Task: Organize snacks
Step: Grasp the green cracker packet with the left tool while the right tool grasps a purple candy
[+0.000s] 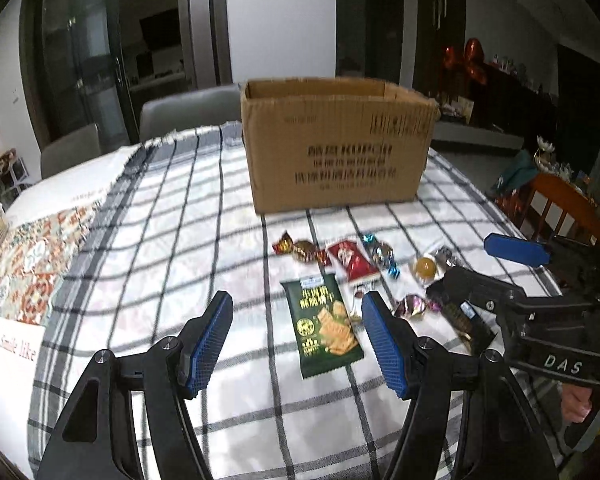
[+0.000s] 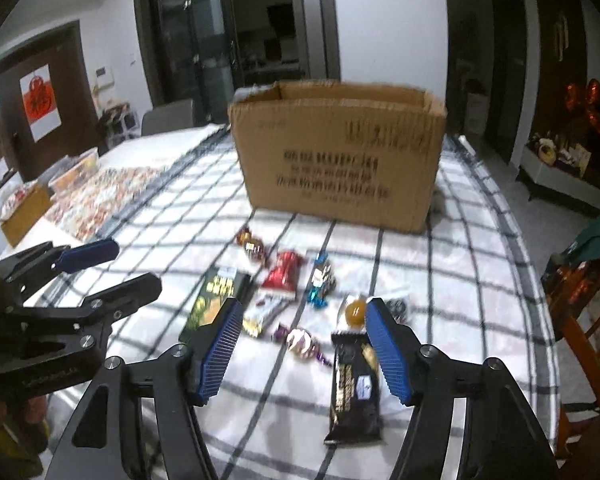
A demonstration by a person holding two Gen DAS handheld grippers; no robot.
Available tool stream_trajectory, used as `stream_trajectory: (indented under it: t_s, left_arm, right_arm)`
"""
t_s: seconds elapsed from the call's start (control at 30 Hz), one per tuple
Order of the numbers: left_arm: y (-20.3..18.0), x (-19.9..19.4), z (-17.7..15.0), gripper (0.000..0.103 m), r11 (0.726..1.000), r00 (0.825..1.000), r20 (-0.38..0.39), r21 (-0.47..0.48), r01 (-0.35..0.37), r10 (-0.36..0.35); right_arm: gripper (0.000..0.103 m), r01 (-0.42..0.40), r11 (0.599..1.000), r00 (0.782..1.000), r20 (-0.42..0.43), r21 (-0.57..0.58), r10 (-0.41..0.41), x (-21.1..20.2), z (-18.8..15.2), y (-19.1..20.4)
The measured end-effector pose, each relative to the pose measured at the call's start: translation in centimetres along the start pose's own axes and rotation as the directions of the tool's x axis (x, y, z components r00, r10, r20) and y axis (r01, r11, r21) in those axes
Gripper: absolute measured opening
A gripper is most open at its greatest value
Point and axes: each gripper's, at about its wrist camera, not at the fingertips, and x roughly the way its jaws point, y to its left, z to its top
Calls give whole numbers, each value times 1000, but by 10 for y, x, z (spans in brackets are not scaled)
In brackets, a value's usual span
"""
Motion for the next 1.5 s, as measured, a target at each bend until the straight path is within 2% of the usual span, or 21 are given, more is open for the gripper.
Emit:
stream_trajectory:
  t_s: [0.23, 0.33, 0.43, 0.57, 1.1, 1.27, 1.5]
  left_arm:
    - [1, 29, -7, 66, 999, 995, -87, -30, 38, -41]
    - [3, 39, -9, 65, 997, 991, -119, -50, 59, -65]
    - [3, 47, -9, 65, 996, 987, -139, -61, 71, -79]
    - [4, 59, -8, 64, 994, 982, -164, -74, 78, -89]
    - [-4, 98, -2, 63, 996, 972, -226, -65, 58, -71]
    - [-6, 103, -1, 50, 996, 971, -231, -65, 56, -69]
    - [-7, 91, -3, 48, 996, 975, -208, -58, 63, -73]
  right_arm:
    - [54, -53, 998, 992, -114, 18, 55, 31, -11, -5]
    - [49, -62, 998, 987, -146, 10, 63, 42, -13, -5]
    - [48, -78, 997, 983, -167, -3, 76, 49, -14, -3]
    - [40, -88, 996, 978, -188, -15, 84, 58, -16, -1]
    - [28, -88, 996, 971, -224, -1, 85, 78, -19, -8]
    - [27, -86, 996, 972, -217, 13, 87, 77, -18, -8]
    - [27, -82, 996, 980, -179, 47, 89, 64, -16, -10]
